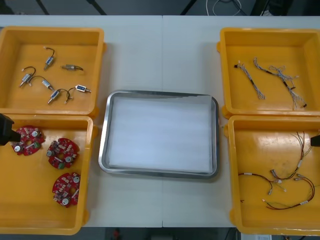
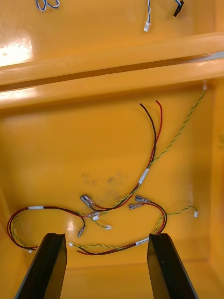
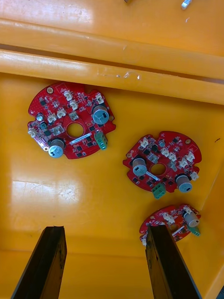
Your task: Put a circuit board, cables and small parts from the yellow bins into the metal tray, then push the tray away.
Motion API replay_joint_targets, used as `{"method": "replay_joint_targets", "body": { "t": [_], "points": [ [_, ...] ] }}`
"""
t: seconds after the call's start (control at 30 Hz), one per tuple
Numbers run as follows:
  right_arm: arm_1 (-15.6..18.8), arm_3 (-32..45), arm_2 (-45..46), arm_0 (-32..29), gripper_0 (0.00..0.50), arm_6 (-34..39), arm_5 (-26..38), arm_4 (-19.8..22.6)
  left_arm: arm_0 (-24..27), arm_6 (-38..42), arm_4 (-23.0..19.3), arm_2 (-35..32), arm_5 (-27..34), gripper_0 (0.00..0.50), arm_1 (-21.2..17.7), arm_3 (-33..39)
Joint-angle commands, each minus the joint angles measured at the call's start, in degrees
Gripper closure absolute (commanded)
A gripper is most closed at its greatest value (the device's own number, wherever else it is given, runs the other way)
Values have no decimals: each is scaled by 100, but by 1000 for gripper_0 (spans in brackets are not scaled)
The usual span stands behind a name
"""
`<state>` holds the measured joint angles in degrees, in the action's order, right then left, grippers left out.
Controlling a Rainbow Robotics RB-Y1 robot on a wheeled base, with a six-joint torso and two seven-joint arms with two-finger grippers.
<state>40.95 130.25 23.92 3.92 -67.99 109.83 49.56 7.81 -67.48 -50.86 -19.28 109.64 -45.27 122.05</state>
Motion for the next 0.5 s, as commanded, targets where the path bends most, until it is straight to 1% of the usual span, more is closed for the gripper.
{"method": "replay_joint_targets", "body": {
  "t": [0.03, 0.5],
  "points": [
    [211, 159, -45, 4, 0, 22, 17, 45, -96, -608, -38, -146, 36, 0, -210, 161],
    [211, 159, -45, 4, 0, 22, 17, 45, -96, -608, -38, -146, 36, 0, -210, 161]
  ]
}}
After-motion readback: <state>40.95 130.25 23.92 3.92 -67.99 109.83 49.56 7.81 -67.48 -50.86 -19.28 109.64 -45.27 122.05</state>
